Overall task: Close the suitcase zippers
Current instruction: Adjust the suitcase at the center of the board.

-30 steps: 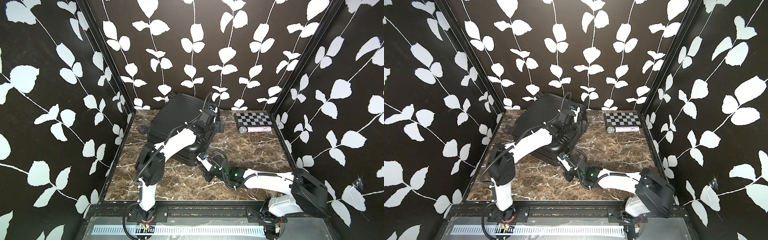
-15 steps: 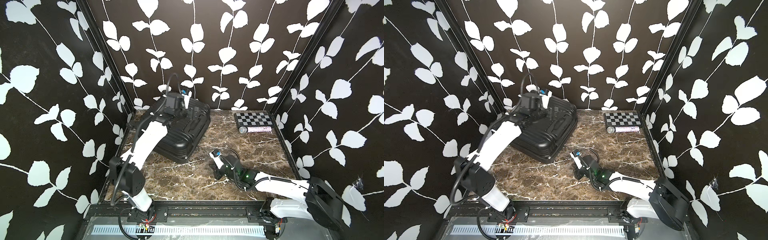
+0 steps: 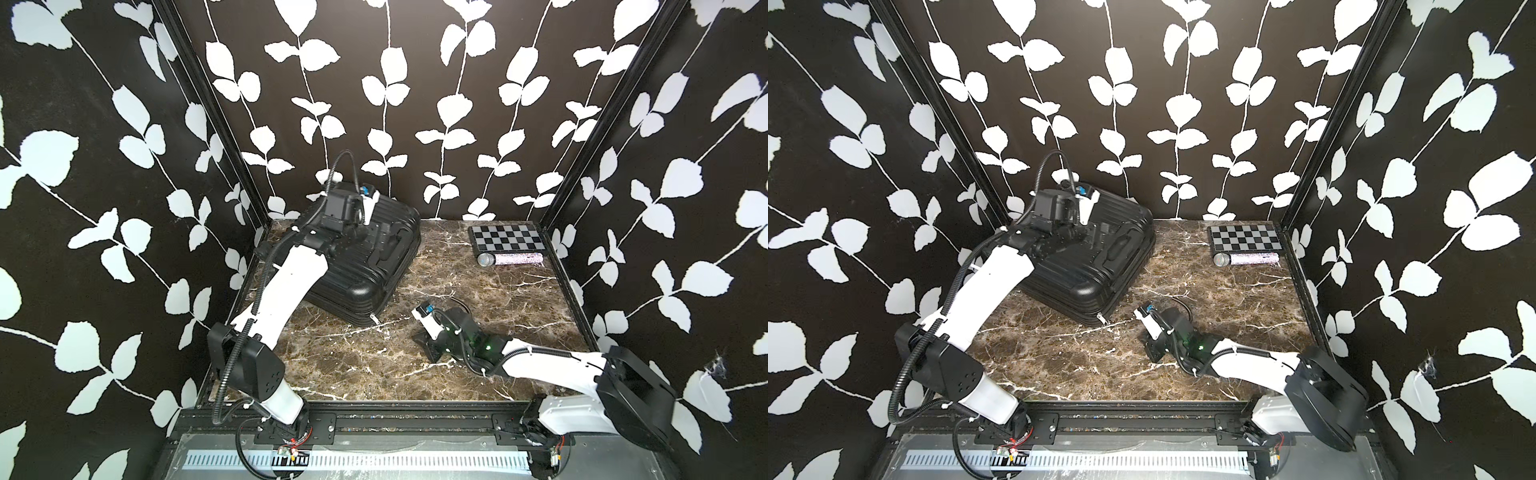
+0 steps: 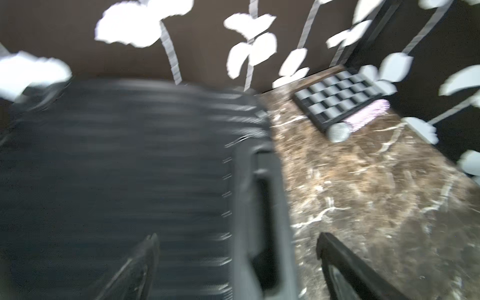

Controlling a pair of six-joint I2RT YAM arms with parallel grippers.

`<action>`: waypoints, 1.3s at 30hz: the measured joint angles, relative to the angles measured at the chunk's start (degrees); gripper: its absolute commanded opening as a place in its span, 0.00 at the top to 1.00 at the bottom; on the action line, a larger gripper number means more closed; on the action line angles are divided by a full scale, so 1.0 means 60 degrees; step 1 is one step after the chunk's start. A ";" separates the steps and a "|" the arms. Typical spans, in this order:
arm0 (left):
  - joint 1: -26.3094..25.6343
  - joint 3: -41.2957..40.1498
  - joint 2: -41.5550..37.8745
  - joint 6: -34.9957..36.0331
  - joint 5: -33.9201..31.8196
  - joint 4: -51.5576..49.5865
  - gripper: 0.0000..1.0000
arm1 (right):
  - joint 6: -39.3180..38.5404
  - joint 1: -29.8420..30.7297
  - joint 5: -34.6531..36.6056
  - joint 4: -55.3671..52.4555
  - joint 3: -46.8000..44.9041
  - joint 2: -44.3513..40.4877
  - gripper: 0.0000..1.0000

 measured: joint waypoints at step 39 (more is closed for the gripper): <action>0.3209 -0.2732 -0.3687 -0.0266 -0.0816 -0.2087 0.01 | 0.0076 0.0572 -0.0197 0.1180 0.3391 0.4237 1.00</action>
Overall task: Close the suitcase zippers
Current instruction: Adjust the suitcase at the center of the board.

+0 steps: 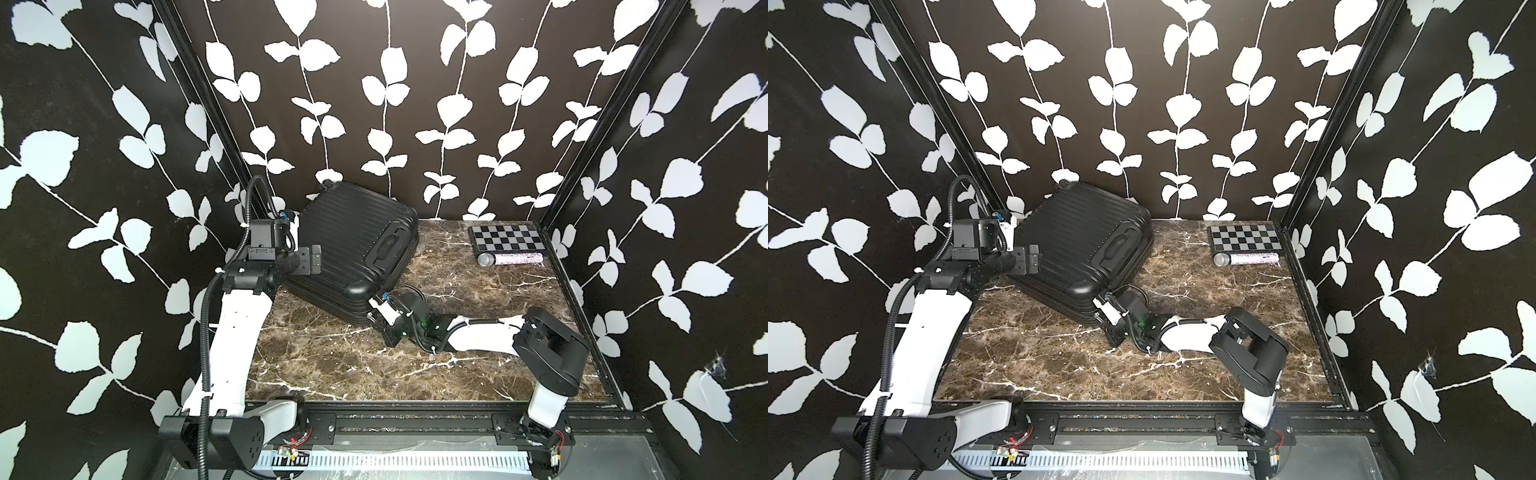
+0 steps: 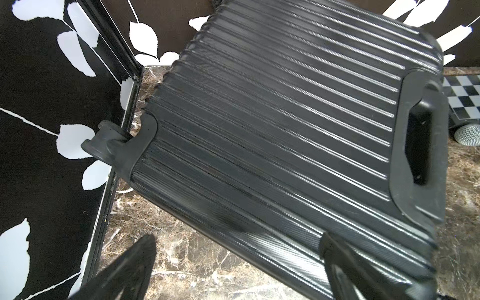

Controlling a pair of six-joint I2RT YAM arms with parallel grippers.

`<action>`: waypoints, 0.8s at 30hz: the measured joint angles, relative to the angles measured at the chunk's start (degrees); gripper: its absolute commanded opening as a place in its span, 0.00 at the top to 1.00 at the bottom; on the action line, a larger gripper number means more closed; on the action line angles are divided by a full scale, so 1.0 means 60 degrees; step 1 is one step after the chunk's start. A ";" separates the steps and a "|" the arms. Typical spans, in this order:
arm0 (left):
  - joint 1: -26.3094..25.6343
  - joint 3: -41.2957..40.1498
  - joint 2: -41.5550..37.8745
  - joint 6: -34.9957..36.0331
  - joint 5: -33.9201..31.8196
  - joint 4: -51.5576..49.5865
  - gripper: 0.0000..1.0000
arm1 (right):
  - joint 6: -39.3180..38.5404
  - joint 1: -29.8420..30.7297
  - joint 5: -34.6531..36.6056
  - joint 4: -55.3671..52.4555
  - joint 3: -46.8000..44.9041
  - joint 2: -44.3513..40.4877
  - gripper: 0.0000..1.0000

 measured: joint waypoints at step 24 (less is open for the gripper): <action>0.0000 0.0175 0.0299 0.3490 0.0856 -0.0674 0.02 | -0.0444 -0.3606 0.0000 -0.1843 -0.3832 -0.4776 1.00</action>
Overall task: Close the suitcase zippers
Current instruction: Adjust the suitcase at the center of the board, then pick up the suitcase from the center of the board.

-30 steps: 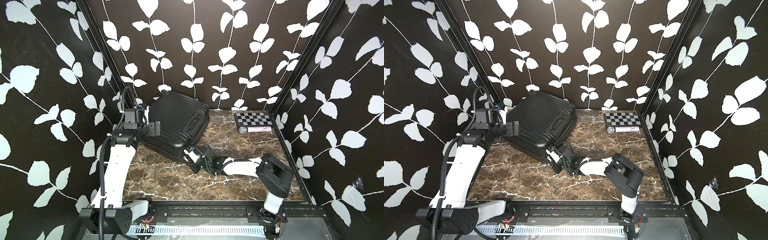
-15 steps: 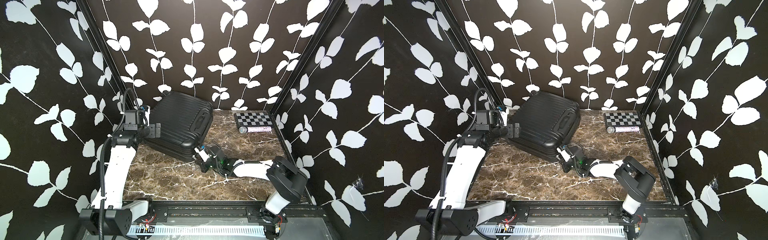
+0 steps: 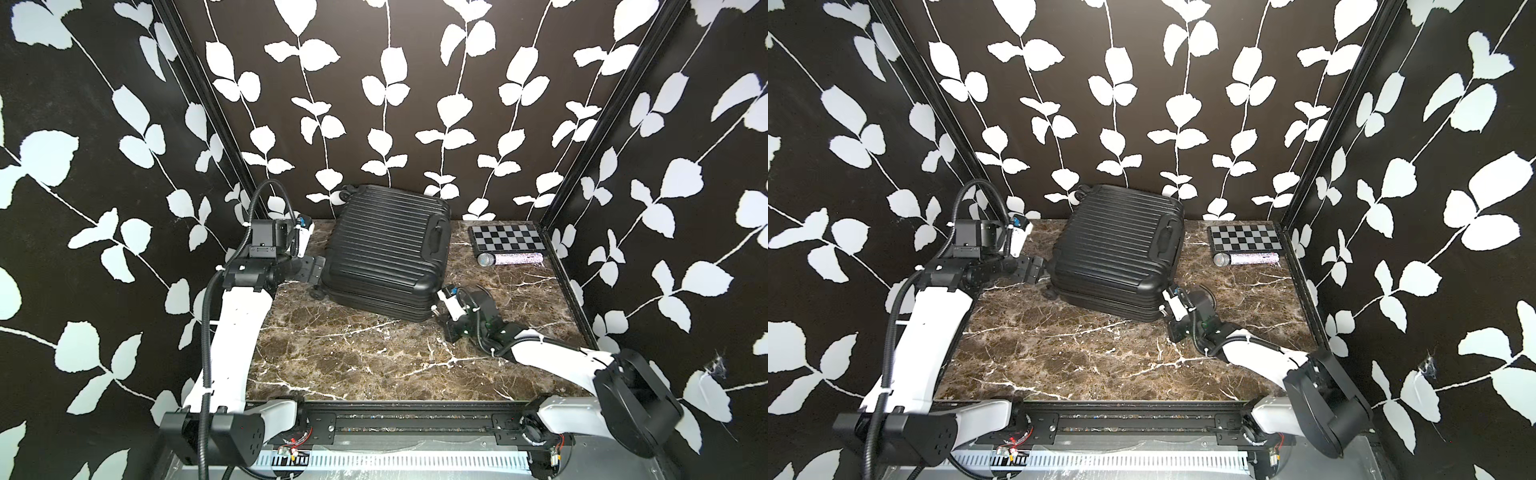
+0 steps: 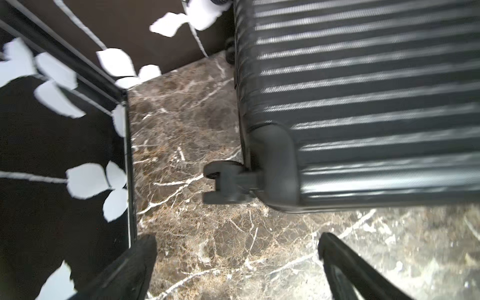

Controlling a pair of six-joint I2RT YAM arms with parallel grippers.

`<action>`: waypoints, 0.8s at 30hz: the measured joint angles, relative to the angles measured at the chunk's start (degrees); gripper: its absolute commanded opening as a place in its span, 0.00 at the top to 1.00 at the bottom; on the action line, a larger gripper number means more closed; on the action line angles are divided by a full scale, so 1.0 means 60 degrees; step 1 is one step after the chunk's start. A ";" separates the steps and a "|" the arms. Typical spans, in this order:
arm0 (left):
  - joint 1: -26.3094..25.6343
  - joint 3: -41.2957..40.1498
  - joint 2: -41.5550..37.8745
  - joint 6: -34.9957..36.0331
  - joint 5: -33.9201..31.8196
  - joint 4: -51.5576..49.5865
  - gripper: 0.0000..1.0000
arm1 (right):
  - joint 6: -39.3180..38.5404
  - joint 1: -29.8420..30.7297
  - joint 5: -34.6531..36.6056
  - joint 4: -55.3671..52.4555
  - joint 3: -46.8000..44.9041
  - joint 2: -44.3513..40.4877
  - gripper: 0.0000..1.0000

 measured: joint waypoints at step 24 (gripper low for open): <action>0.0277 -0.0073 0.2805 0.7133 0.1800 0.0907 0.03 | -0.0605 -0.0885 -0.0495 -0.0849 0.0131 -0.0295 1.00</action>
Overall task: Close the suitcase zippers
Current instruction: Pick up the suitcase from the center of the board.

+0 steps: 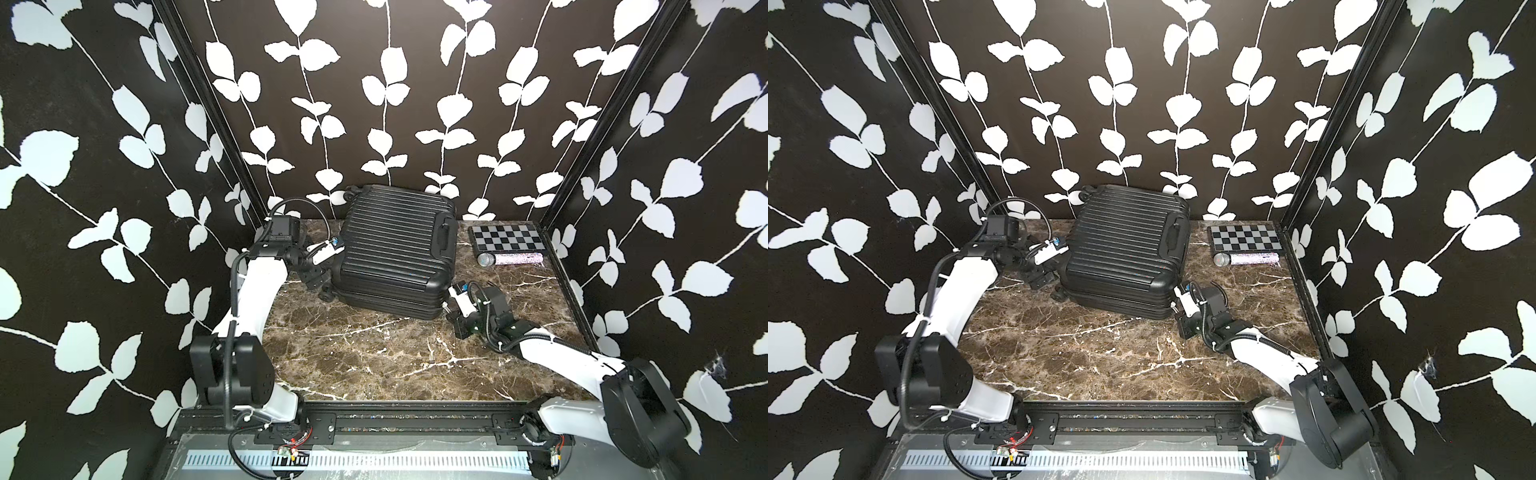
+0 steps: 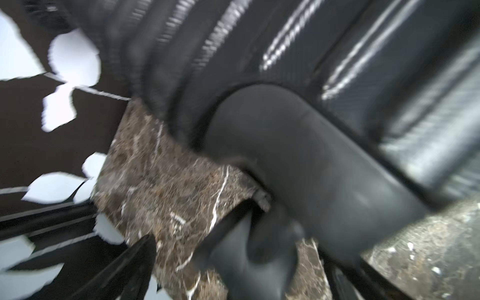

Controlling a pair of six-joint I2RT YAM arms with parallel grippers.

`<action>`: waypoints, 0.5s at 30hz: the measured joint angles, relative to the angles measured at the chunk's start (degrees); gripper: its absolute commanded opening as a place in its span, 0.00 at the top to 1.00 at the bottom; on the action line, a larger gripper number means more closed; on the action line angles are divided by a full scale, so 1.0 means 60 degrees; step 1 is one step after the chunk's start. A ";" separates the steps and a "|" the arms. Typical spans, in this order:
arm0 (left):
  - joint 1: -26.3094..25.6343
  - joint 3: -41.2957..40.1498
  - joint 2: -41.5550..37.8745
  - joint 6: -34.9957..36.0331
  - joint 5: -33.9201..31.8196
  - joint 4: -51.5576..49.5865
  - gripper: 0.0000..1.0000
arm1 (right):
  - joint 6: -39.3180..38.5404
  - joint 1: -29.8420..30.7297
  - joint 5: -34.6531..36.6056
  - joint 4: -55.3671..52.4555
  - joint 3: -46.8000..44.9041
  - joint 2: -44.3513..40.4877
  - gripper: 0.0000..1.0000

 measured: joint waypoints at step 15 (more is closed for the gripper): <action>0.0062 -0.0674 -0.0040 0.1377 0.1016 0.0586 0.33 | -0.0594 0.0000 0.0237 -0.0295 0.0040 -0.0335 0.58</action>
